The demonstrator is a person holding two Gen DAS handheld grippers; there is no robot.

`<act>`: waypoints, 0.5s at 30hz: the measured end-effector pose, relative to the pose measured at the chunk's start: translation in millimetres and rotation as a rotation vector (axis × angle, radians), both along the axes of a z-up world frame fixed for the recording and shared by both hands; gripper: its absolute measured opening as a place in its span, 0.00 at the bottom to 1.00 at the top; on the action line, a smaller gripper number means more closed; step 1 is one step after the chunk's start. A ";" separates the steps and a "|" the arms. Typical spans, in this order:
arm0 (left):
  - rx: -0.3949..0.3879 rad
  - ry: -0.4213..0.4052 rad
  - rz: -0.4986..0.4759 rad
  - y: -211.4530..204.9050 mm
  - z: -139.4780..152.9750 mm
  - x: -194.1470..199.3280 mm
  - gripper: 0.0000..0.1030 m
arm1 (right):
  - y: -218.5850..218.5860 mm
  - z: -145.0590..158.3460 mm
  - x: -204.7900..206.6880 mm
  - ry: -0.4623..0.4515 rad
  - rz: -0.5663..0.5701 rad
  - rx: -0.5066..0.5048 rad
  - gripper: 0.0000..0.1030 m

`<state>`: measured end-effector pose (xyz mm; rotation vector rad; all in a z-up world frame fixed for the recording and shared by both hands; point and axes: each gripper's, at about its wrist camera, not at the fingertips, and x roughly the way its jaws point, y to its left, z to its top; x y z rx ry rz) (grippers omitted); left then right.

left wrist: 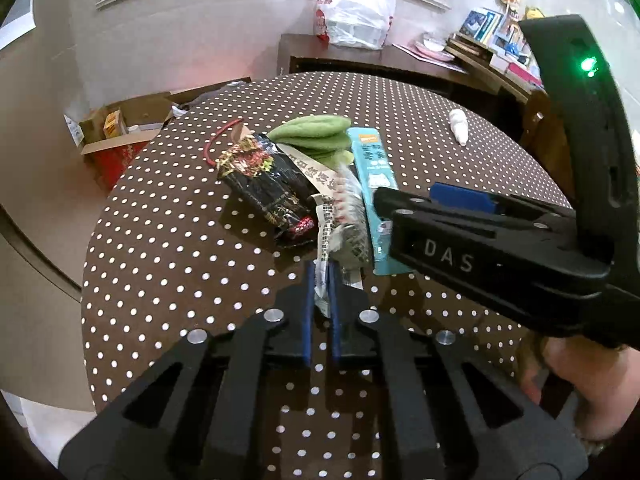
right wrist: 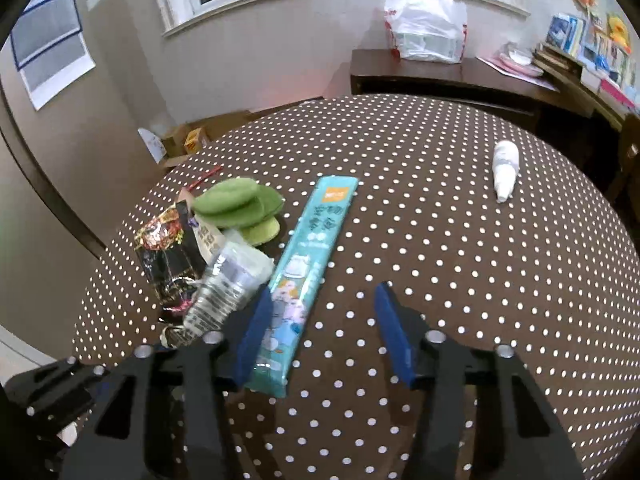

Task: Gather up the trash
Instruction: 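Grasp the blue-white snack tube with the right gripper while the left grasps a white wrapper, then carry the tube and white wrapper to the bucket and open both grippers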

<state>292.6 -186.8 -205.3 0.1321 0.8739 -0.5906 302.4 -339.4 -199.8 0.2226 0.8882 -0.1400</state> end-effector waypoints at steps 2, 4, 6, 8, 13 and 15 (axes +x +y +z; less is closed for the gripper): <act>-0.016 0.003 0.013 4.8 0.5 -0.5 0.06 | 1.7 -0.8 0.2 0.000 0.023 0.012 0.20; -0.039 0.011 0.017 11.4 3.0 -1.2 0.06 | 3.8 0.0 -2.4 0.002 0.030 -0.006 0.19; -0.062 0.018 0.018 16.9 6.5 -2.2 0.06 | 0.8 1.4 -10.8 -0.016 0.024 0.012 0.12; -0.082 0.012 0.029 23.6 12.1 -5.6 0.06 | -2.9 7.1 -21.0 -0.043 0.016 0.030 0.08; -0.127 -0.012 0.054 39.3 28.8 -16.5 0.06 | -5.3 26.7 -48.6 -0.114 0.007 0.039 0.07; -0.144 -0.018 0.065 46.4 34.5 -21.0 0.05 | -2.4 35.7 -59.5 -0.143 0.013 0.060 0.07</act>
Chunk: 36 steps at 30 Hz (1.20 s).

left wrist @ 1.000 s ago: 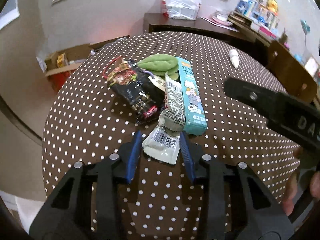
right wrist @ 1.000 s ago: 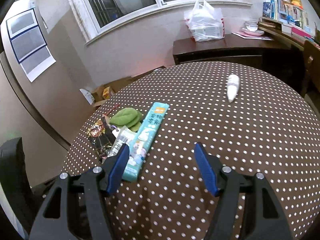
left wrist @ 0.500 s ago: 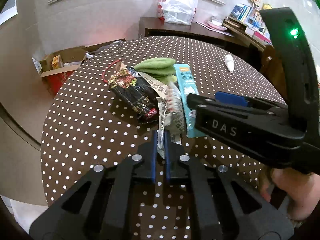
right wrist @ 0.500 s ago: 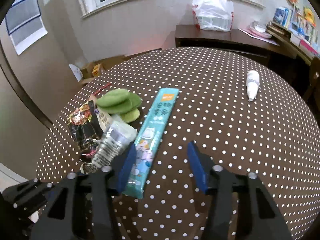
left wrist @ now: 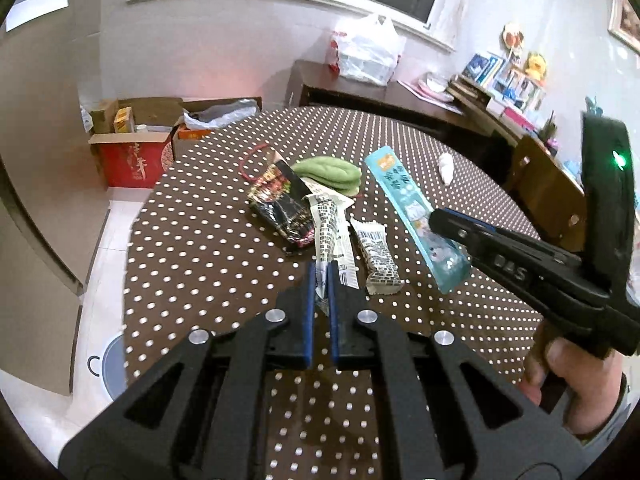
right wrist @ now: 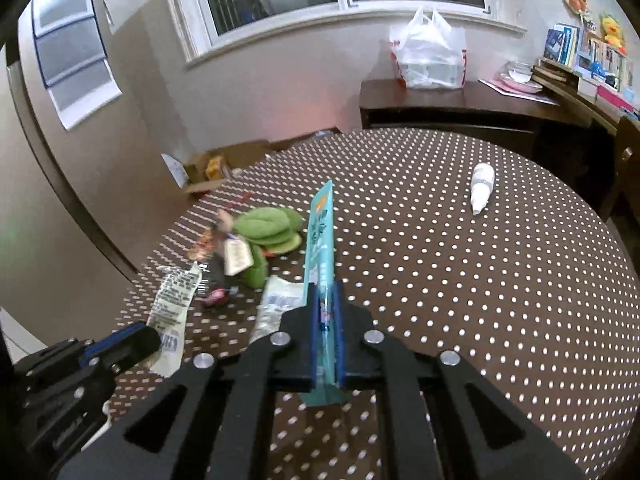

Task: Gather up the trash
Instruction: 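Carry the tube and white wrapper to the bucket and open both grippers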

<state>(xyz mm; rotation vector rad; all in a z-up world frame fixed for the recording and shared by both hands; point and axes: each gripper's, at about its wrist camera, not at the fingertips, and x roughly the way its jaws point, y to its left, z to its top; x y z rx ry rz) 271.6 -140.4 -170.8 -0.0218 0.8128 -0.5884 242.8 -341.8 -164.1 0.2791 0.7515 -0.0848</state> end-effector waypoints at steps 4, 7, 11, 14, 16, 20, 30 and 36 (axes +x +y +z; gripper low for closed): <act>-0.042 -0.021 0.020 17.4 13.3 -10.9 0.05 | 12.7 17.7 -12.7 -0.038 0.032 0.010 0.07; -0.064 -0.041 0.051 38.0 23.2 -18.5 0.05 | 35.4 31.8 -18.5 -0.067 0.088 0.032 0.07; -0.075 -0.057 0.127 79.0 29.0 -24.3 0.05 | 80.1 45.3 -17.9 -0.098 0.174 0.032 0.07; -0.073 -0.062 0.198 117.0 28.8 -27.6 0.05 | 119.5 48.4 -11.6 -0.106 0.245 0.043 0.07; -0.070 -0.058 0.244 140.5 27.3 -28.5 0.06 | 149.3 48.4 -5.1 -0.104 0.299 0.048 0.07; -0.066 -0.045 0.349 199.3 18.4 -26.6 0.05 | 205.5 41.4 10.6 -0.078 0.406 0.071 0.07; -0.024 0.036 0.557 308.3 -25.3 -5.8 0.05 | 322.7 1.3 52.8 0.014 0.576 0.067 0.07; 0.002 0.097 0.618 335.1 -54.6 13.3 0.06 | 355.7 -36.8 81.8 0.050 0.580 0.041 0.44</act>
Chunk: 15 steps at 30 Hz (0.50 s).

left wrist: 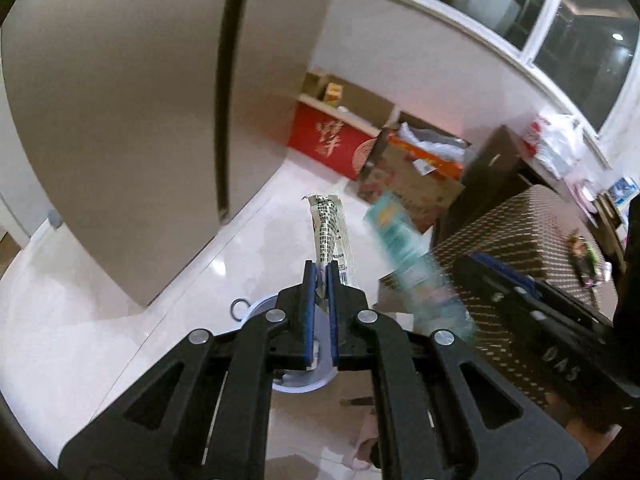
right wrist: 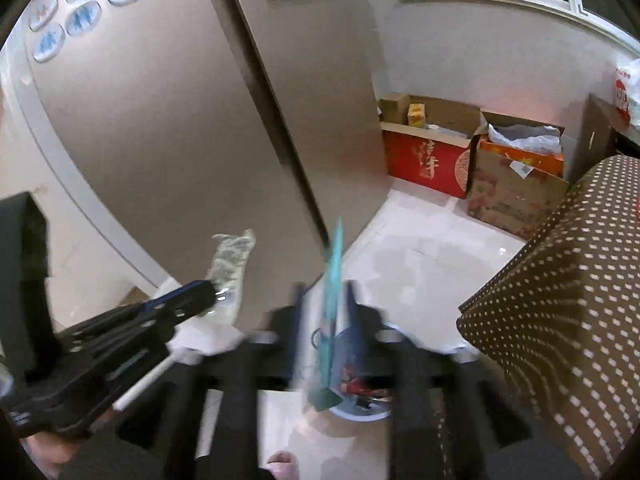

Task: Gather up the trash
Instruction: 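Carry the tube and white wrapper to the bucket and open both grippers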

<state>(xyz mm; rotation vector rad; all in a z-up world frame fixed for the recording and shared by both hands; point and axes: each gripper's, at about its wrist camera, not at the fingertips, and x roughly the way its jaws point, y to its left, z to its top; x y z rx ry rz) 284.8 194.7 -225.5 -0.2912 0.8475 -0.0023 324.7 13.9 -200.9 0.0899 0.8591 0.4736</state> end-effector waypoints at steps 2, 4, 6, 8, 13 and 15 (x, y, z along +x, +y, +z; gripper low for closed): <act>0.000 0.024 0.011 2.7 -9.9 4.4 0.06 | 9.3 -15.0 5.9 0.025 -0.001 -0.020 0.44; 0.012 0.037 0.013 3.1 -16.4 6.2 0.06 | 9.7 -24.7 7.4 0.043 -0.005 -0.017 0.44; 0.017 0.048 0.008 3.2 -22.6 6.9 0.06 | 8.5 -28.0 5.1 0.037 -0.018 -0.024 0.44; 0.018 0.057 0.004 2.3 -26.9 9.5 0.06 | 7.9 -28.4 3.9 0.030 -0.025 -0.033 0.44; 0.022 0.058 -0.017 -5.9 -27.5 13.0 0.06 | -3.7 -18.5 -1.6 -0.020 -0.069 -0.049 0.50; 0.027 0.054 -0.027 -9.1 -26.7 14.2 0.06 | -10.7 -13.5 -1.6 -0.039 -0.083 -0.048 0.52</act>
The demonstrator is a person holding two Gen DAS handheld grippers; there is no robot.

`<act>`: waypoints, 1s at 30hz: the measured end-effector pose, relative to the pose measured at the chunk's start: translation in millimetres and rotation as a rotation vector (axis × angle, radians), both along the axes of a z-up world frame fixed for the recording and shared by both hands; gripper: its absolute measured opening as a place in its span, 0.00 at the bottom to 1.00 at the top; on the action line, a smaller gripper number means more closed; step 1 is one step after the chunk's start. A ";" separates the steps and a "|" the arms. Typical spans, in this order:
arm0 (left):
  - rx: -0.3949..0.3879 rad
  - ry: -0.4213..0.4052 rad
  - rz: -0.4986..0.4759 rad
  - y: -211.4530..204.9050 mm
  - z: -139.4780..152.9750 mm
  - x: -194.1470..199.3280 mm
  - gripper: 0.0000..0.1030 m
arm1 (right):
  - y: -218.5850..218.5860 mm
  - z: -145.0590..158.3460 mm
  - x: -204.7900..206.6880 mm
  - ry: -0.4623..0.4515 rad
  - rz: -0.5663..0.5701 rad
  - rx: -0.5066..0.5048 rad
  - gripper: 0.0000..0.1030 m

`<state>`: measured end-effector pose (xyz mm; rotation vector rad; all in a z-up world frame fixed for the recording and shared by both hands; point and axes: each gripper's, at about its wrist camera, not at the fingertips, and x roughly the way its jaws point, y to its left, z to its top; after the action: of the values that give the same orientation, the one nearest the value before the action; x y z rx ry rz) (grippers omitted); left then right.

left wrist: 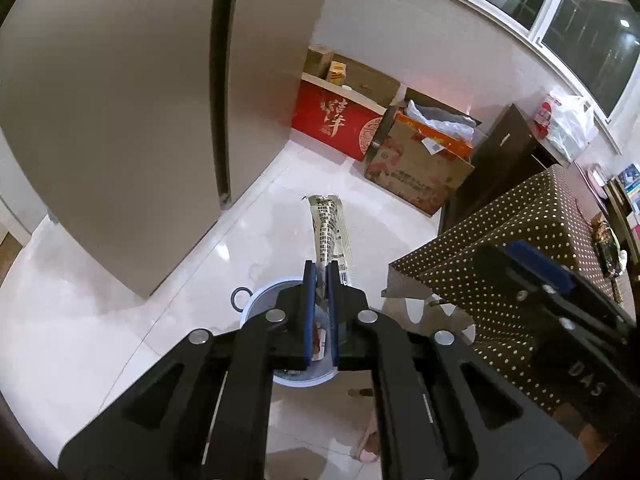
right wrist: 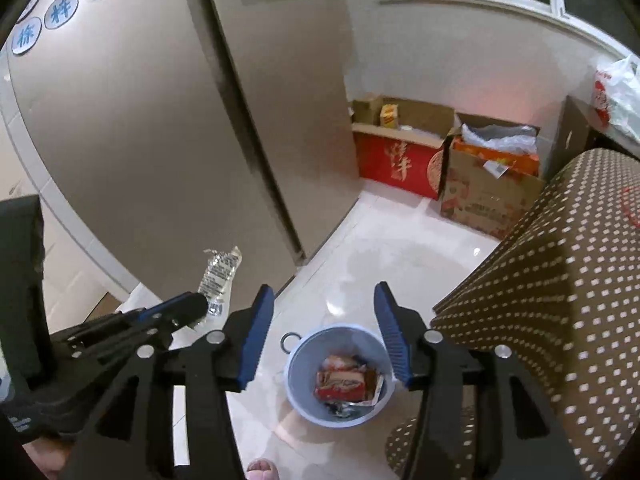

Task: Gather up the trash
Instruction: 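Carry the tube and white wrapper to the bucket and open both grippers, then move both open grippers back over the table toward the remaining wrappers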

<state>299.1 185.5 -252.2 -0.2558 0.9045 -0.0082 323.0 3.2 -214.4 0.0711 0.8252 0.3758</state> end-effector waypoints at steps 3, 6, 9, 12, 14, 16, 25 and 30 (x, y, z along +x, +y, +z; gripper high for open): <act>0.005 -0.004 -0.012 -5.7 2.1 2.7 0.06 | -10.8 9.0 -0.7 -0.024 -0.021 0.015 0.55; 0.011 -0.009 -0.021 -9.1 3.8 2.3 0.06 | -18.0 17.3 -2.8 -0.046 -0.036 0.024 0.56; 0.016 -0.015 -0.025 -13.6 7.3 5.3 0.06 | -24.7 25.5 -5.0 -0.068 -0.050 0.039 0.56; 0.005 -0.020 -0.026 -17.4 10.5 10.1 0.06 | -30.8 32.9 -6.8 -0.089 -0.063 0.055 0.57; 0.001 -0.024 -0.025 -19.0 13.4 12.5 0.07 | -31.6 36.1 -9.5 -0.096 -0.069 0.064 0.57; -0.001 -0.031 -0.018 -20.2 16.2 13.9 0.09 | -35.2 39.1 -10.1 -0.104 -0.075 0.070 0.57; 0.003 -0.056 0.015 -25.1 27.3 10.8 0.66 | -51.4 43.1 -15.1 -0.101 -0.099 0.078 0.57; 0.013 -0.077 -0.006 -37.3 40.5 4.7 0.66 | -65.5 50.0 -25.6 -0.106 -0.111 0.083 0.57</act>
<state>303.8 148.2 -211.7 -0.2394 0.8289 -0.0176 297.4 -62.3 -164.4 0.1720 0.6974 0.3069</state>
